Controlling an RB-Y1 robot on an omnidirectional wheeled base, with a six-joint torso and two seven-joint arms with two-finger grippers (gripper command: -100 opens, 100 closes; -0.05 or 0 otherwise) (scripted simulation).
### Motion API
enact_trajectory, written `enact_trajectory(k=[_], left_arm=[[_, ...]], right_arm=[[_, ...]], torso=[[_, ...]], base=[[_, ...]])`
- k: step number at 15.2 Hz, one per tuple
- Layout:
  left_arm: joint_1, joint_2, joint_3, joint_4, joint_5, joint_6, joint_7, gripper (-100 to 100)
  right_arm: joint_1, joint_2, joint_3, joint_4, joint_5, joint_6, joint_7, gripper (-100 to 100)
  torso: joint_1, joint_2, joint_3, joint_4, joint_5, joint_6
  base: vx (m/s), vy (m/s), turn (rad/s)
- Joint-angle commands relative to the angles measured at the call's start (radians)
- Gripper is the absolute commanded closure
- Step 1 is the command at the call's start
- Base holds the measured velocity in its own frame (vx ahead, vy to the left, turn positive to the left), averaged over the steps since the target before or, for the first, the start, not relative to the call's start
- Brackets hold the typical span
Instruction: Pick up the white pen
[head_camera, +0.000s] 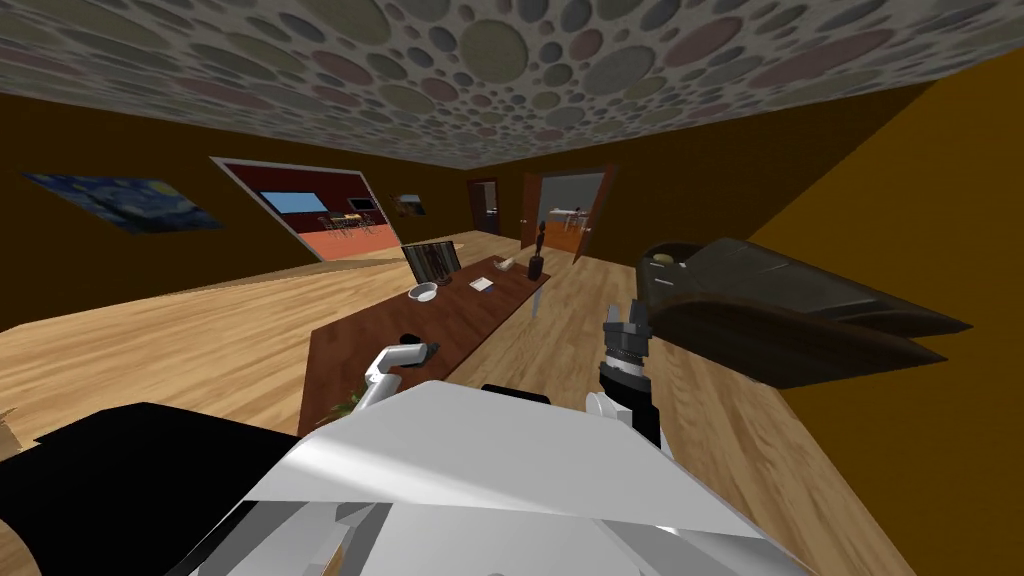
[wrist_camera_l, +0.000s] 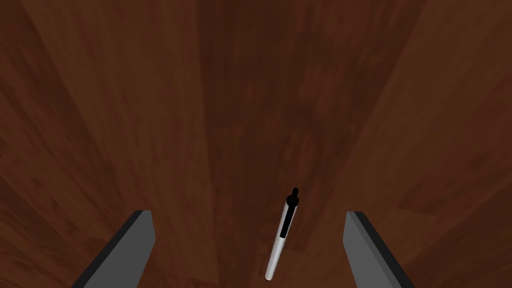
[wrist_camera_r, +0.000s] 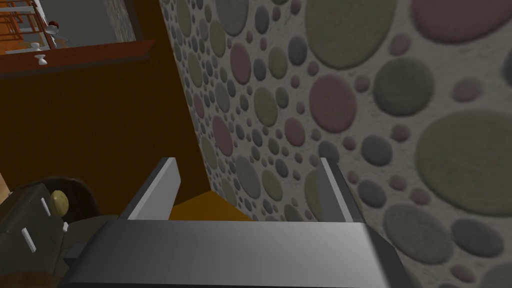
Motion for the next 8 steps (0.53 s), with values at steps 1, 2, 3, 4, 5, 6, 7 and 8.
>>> enact_trajectory(k=[1,2,3,4,5,6,7,8], left_arm=[[-0.018,0.019,0.001,0.036,0.016,0.041,-0.022,-100],[-0.028,0.029,0.0,0.057,0.024,0.061,-0.033,-100],[-0.028,0.029,0.0,0.057,0.024,0.061,-0.033,-100],[-0.038,0.038,-0.001,0.076,0.031,0.079,-0.042,-100],[-0.047,0.046,-0.001,0.093,0.037,0.094,-0.049,-100],[-0.053,0.052,-0.002,0.106,0.042,0.105,-0.055,-100],[-0.059,0.057,-0.003,0.116,0.045,0.114,-0.06,-100],[-0.055,0.049,-0.004,0.103,0.037,0.1,-0.05,-100]], right_arm=[[0.0,0.0,0.0,0.0,0.0,0.0,0.0,0],[0.0,0.0,0.0,0.0,0.0,0.0,0.0,0],[0.0,0.0,0.0,0.0,0.0,0.0,0.0,0],[0.0,0.0,0.0,0.0,0.0,0.0,0.0,0],[0.0,0.0,0.0,0.0,0.0,0.0,0.0,0],[0.0,0.0,0.0,0.0,0.0,0.0,0.0,0],[0.0,0.0,0.0,0.0,0.0,0.0,0.0,0],[0.0,0.0,0.0,0.0,0.0,0.0,0.0,0]], torso=[[0.0,0.0,0.0,0.0,0.0,0.0],[0.0,0.0,0.0,0.0,0.0,0.0],[0.0,0.001,0.0,0.0,0.0,0.0],[0.0,0.001,0.001,0.0,0.0,0.0],[-0.001,0.001,0.001,0.0,0.0,0.0],[0.0,0.001,0.001,0.0,0.0,0.0],[0.0,0.001,0.0,0.0,0.0,0.0],[0.0,0.001,0.0,0.0,0.0,0.0]], base=[[-0.028,0.078,-0.148],[-0.036,0.077,-0.172],[-0.031,0.064,-0.115],[-0.032,0.066,-0.096],[-0.033,0.075,-0.126],[-0.031,0.075,-0.143],[-0.025,0.071,-0.136],[-0.013,0.044,-0.054]])
